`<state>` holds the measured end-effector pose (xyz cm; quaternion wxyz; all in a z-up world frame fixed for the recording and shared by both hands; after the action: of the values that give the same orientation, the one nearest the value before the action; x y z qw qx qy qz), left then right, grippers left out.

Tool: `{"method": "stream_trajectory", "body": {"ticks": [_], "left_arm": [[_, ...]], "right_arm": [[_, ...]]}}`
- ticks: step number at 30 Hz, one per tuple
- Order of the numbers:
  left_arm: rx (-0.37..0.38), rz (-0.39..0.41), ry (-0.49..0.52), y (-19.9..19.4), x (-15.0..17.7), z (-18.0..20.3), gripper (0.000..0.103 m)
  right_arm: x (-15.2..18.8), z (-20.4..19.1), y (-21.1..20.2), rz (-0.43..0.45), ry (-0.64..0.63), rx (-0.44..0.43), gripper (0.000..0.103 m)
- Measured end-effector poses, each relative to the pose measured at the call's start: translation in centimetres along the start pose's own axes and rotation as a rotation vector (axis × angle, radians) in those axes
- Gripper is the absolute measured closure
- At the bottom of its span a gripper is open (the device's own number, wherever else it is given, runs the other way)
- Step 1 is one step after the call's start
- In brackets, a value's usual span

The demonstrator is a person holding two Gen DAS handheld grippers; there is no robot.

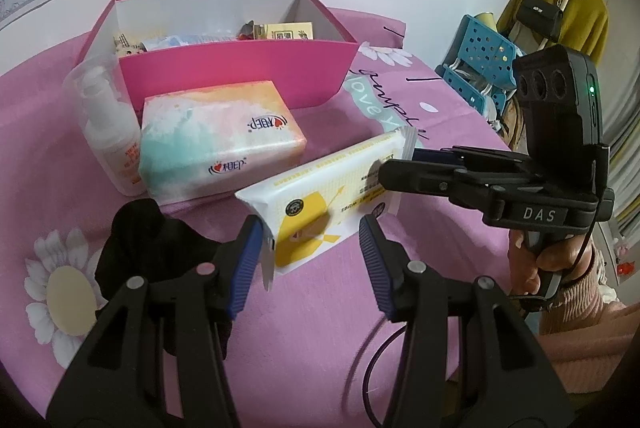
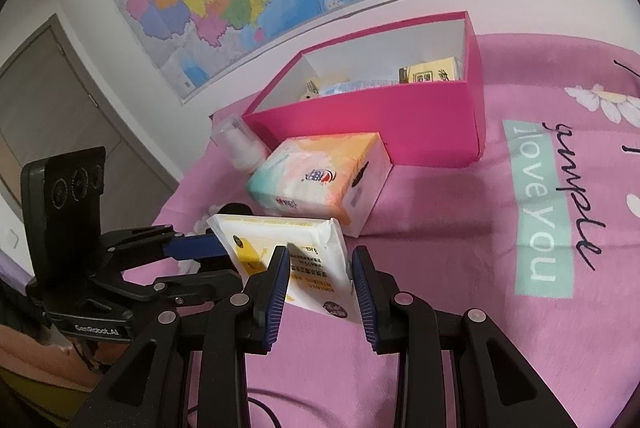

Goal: Organize soft objects
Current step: 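Carry the wet-wipes pack over the pink box with the right gripper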

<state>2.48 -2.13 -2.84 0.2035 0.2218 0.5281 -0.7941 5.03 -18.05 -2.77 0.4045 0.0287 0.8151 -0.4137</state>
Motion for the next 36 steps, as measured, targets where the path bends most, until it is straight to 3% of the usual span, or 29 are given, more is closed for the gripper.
{"method": "stream_trajectory", "body": {"ticks": [36], "left_arm": [[0.005, 0.133, -0.009, -3.2, -4.2, -1.1, 0.051]], "right_arm": [[-6.1, -1.6, -1.2, 0.137, -0.109, -0.021, 0.071]]}}
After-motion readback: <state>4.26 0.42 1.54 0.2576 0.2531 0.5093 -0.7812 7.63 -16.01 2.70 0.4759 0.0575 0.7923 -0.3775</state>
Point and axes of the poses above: each gripper's, at about its wrist camera, not at the fingertips, and y roughly the way its jaws point, z to its right, x to its underside, the point moved 1 cm from there along y, roughly the way its jaws point, and after that the axes turned 11 degrees about -y, right-handed, at the moved point
